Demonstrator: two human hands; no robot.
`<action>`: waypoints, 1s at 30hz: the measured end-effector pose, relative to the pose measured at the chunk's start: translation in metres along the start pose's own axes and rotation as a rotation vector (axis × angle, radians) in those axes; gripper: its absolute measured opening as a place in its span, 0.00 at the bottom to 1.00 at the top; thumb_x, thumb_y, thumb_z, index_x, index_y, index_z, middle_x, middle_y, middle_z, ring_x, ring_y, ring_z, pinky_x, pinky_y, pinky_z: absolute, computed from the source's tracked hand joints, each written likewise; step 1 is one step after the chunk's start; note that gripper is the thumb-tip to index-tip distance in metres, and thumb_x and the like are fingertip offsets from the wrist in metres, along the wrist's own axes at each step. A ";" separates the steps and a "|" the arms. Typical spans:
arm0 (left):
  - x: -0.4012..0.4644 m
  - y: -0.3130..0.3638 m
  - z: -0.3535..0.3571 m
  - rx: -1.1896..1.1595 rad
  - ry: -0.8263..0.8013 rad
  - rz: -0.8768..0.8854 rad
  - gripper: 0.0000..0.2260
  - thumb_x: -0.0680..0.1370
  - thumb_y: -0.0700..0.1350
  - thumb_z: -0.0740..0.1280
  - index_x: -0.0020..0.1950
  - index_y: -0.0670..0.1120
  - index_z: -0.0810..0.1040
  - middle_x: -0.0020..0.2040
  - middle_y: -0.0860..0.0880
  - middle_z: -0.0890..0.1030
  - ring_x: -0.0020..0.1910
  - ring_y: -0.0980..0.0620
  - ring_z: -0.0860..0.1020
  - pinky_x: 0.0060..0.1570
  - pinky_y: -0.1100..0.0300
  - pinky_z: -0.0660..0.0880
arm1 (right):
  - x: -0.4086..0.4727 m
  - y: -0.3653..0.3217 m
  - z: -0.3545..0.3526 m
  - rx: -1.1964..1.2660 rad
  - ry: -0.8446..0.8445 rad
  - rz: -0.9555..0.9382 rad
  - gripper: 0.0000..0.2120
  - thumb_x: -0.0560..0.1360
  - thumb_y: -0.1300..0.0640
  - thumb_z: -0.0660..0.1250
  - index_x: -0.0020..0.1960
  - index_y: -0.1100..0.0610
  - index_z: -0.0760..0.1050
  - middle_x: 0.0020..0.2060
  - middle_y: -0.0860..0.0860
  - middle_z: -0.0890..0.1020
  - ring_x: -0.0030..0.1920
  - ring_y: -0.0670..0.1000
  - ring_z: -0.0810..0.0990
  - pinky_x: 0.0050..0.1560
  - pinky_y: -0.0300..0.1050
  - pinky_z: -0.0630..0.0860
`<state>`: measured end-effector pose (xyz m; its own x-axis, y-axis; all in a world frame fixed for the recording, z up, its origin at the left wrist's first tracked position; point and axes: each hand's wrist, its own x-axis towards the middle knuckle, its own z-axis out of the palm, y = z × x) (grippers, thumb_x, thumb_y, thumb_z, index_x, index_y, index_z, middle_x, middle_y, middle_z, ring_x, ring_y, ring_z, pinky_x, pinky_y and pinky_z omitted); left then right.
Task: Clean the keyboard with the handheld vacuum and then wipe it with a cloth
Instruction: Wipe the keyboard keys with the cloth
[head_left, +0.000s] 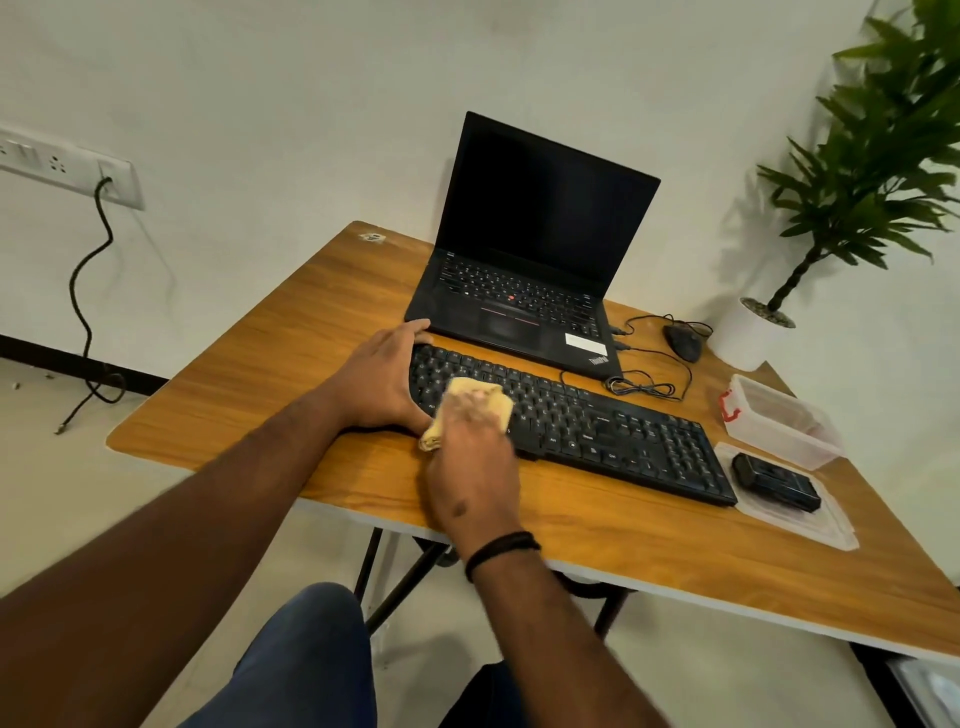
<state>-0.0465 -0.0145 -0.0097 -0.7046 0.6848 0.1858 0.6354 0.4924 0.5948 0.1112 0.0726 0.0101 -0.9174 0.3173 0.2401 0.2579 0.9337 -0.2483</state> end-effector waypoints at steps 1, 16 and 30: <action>0.000 0.000 0.000 0.000 0.002 0.008 0.64 0.52 0.69 0.75 0.81 0.46 0.52 0.76 0.51 0.68 0.76 0.48 0.61 0.75 0.52 0.57 | -0.001 -0.006 0.001 -0.005 -0.020 -0.068 0.25 0.81 0.64 0.58 0.78 0.59 0.59 0.77 0.57 0.63 0.79 0.55 0.56 0.78 0.48 0.51; -0.002 0.003 -0.002 0.004 -0.002 -0.008 0.70 0.47 0.72 0.79 0.81 0.49 0.52 0.78 0.51 0.63 0.77 0.49 0.59 0.76 0.50 0.58 | 0.000 0.098 -0.043 -0.161 0.065 0.364 0.23 0.80 0.66 0.59 0.74 0.61 0.65 0.74 0.59 0.69 0.76 0.57 0.63 0.76 0.53 0.61; -0.002 0.001 -0.002 -0.015 -0.003 -0.016 0.71 0.46 0.74 0.79 0.81 0.50 0.52 0.77 0.51 0.65 0.76 0.49 0.61 0.76 0.50 0.60 | 0.010 0.053 -0.041 0.712 0.198 0.248 0.18 0.81 0.65 0.60 0.69 0.56 0.73 0.63 0.50 0.79 0.60 0.42 0.74 0.50 0.27 0.75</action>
<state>-0.0452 -0.0164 -0.0077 -0.7137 0.6785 0.1739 0.6193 0.4952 0.6094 0.1282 0.1315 0.0378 -0.7697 0.5892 0.2457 0.1299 0.5214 -0.8434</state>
